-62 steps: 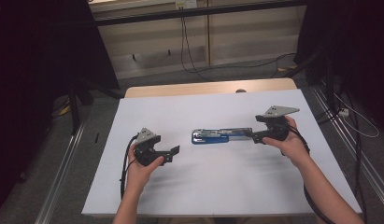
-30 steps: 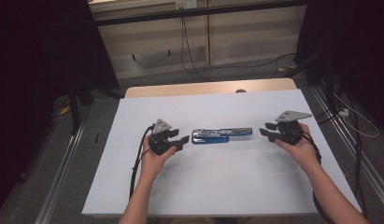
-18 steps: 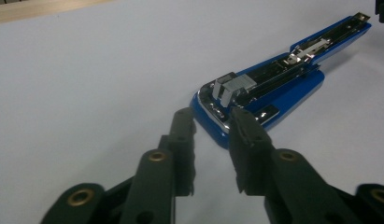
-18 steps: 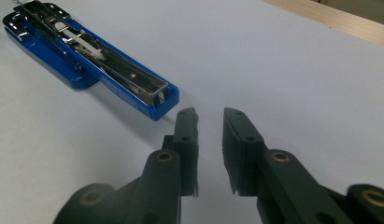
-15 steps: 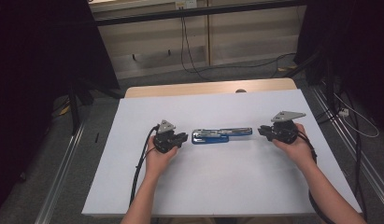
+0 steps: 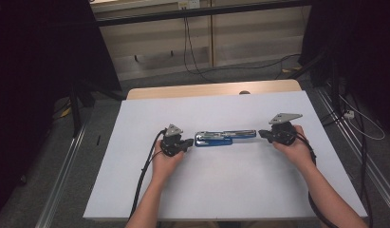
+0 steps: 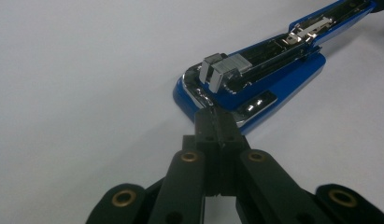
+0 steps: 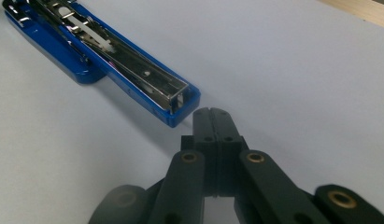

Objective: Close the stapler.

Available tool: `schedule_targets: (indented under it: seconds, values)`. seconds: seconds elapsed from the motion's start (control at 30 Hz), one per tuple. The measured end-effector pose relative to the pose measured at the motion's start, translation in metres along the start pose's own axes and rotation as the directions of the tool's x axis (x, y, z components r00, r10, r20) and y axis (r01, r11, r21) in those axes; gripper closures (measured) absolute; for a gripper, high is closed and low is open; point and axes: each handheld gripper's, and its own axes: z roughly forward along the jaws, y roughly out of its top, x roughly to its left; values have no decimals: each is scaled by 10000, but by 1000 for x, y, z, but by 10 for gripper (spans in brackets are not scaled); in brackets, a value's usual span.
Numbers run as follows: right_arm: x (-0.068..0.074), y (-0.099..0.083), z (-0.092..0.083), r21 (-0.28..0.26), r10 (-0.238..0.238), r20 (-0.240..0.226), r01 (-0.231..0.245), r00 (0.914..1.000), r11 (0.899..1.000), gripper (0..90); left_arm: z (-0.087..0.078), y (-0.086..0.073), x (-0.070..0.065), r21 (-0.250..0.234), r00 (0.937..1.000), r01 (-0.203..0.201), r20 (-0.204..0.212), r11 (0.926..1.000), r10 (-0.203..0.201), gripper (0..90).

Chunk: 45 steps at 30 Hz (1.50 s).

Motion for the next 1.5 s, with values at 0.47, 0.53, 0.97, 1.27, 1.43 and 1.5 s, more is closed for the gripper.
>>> schedule_targets:
  seconds: [0.47, 0.53, 0.97, 1.27, 1.43, 1.5]
  values:
    - [1, -4, 11, 428, -272, -138, 278, 9995, 9987, 900, 3, 1, -2, 127, 9998, -187, 0, 9997, 187, 900]
    - [2, -4, 12, 484, -275, -170, 283, 9995, 9984, 900, 3, 1, -3, 98, 9999, -168, -37, 9998, 168, 900]
    - [3, 0, 13, 672, -567, -321, 587, 9979, 9960, 900, 4, 1, -2, 273, 9999, -102, -3, 9996, 102, 900]
    - [4, 4, 11, 452, -376, -474, 398, 9982, 9982, 900, 5, 1, -2, 267, 10000, 50, -11, 9996, -50, 900]
    - [7, 8, 12, 295, -471, -588, 489, 9972, 9984, 900, 5, 1, -2, 292, 10000, 94, -23, 9995, -94, 900]
    - [9, 10, 12, 249, -468, -649, 485, 9968, 9985, 900, 5, 1, -1, 288, 10000, 70, -29, 9996, -70, 900]
